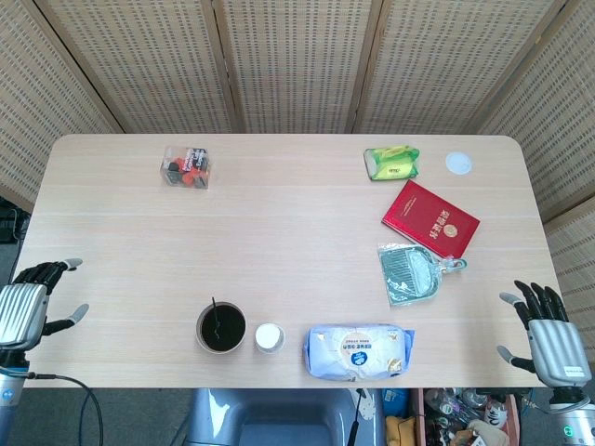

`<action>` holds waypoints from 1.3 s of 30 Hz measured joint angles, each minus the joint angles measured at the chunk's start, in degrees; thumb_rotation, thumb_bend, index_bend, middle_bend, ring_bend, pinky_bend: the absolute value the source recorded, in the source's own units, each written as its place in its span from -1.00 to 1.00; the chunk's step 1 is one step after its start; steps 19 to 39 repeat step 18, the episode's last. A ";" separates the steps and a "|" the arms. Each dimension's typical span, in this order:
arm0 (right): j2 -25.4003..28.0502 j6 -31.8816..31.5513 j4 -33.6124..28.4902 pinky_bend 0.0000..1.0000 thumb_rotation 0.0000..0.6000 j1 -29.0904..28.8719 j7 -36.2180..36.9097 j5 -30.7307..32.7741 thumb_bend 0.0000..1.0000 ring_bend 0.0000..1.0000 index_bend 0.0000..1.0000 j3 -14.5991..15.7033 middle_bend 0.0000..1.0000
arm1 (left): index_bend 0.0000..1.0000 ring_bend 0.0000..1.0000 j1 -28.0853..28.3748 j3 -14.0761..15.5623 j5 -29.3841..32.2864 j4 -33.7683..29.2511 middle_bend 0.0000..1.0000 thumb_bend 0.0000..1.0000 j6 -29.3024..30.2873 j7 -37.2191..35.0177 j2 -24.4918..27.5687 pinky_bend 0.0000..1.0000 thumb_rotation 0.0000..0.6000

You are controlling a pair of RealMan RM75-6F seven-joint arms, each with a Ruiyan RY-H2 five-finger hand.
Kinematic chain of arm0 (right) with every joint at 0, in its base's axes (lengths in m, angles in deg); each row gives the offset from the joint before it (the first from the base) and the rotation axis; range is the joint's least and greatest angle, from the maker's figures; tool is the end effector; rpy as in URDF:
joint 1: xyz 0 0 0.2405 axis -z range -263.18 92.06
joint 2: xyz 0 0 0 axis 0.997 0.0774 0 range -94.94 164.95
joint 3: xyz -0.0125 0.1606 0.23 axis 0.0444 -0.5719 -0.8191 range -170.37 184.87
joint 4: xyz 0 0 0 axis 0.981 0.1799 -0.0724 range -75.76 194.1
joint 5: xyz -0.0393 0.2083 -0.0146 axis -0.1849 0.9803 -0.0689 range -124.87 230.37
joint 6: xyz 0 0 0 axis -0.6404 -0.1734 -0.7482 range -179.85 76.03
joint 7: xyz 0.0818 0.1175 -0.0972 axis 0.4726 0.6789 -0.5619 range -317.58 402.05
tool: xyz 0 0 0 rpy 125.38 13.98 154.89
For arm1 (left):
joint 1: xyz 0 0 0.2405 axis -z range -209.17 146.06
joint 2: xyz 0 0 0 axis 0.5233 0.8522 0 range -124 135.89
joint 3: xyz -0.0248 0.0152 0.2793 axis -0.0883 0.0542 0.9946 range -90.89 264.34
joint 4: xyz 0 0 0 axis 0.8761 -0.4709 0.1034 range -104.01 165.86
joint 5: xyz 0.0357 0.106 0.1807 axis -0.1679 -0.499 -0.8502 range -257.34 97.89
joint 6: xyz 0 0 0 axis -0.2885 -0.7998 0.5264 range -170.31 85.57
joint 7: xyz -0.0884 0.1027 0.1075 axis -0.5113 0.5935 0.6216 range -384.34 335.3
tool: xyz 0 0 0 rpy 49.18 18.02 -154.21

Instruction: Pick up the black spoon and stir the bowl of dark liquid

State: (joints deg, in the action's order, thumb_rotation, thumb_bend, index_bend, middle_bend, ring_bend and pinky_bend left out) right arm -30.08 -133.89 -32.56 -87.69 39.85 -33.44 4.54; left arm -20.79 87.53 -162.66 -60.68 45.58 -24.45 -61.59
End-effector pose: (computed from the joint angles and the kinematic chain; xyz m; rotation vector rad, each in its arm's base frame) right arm -0.3478 -0.1951 0.1534 1.4049 -0.9475 0.8132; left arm -0.3205 0.2324 0.1488 -1.3934 -0.9050 -0.9773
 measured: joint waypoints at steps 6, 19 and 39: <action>-0.56 -0.56 -0.61 -1.00 1.00 -0.41 -2.83 -0.26 -0.63 -1.00 -0.48 -0.18 -0.76 | -0.69 -0.94 -3.82 1.76 0.51 0.21 -0.84 -0.56 1.24 -1.30 0.73 -1.00 1.00; -4.07 -7.58 4.47 -1.00 1.00 0.28 1.14 -3.93 -0.63 -1.00 -0.48 -0.95 -0.79 | -0.69 -0.94 -6.23 1.63 -0.96 -0.06 -0.84 -0.56 2.09 -2.58 0.45 -1.00 1.00; -4.07 -7.58 4.47 -1.00 1.00 0.28 1.14 -3.93 -0.63 -1.00 -0.48 -0.95 -0.79 | -0.69 -0.94 -6.23 1.63 -0.96 -0.06 -0.84 -0.56 2.09 -2.58 0.45 -1.00 1.00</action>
